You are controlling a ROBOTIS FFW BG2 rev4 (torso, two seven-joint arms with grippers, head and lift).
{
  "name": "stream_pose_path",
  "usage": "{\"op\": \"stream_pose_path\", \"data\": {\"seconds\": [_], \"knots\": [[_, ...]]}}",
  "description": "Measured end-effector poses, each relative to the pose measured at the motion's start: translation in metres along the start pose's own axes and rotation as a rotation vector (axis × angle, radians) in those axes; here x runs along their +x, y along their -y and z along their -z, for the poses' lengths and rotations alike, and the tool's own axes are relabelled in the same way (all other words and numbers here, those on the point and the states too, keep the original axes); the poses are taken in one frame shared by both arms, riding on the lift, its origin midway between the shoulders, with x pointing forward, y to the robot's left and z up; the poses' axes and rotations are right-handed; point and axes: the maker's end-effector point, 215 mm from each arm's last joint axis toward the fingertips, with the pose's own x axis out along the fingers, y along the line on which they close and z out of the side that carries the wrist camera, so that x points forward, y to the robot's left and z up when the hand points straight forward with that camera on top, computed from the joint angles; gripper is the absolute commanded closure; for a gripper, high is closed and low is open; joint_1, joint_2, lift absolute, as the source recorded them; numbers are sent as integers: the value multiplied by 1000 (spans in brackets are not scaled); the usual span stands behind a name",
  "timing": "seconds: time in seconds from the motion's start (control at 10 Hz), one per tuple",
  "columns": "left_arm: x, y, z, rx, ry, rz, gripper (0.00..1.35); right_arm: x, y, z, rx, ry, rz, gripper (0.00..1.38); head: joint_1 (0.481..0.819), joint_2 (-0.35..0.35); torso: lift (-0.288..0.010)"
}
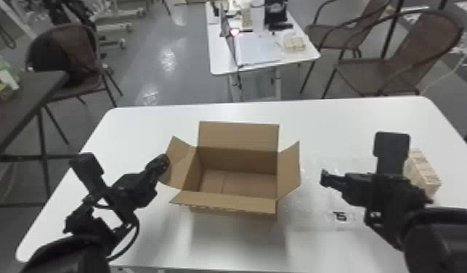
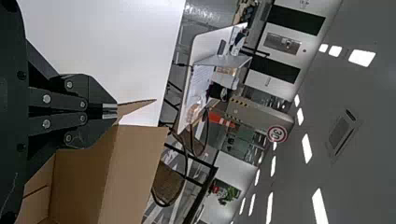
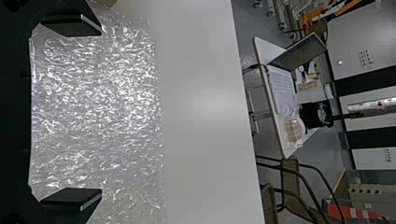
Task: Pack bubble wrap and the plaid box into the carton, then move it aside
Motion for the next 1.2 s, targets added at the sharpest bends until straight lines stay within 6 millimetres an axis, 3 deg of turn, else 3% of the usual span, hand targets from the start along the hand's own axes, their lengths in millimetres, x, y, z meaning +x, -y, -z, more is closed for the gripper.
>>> {"op": "stream_pose_path", "data": {"seconds": [0.3, 0.7, 1.0, 1.1, 1.2], "knots": [[6, 5, -2, 5, 0, 14, 1213, 25, -6, 26, 18, -161, -4, 101, 695, 175, -102], [10, 9, -3, 9, -2, 25, 1213, 29, 1, 52, -10, -336, 15, 197, 695, 167, -102], [13, 13, -2, 6, -3, 32, 1213, 27, 0, 70, -6, -418, 8, 653, 695, 166, -102], [14, 13, -2, 4, -2, 32, 1213, 27, -2, 74, -1, -431, 2, 861, 695, 169, -102], [14, 13, -2, 3, -2, 33, 1213, 26, -4, 76, 4, -435, -5, 926, 695, 171, -102]]}}
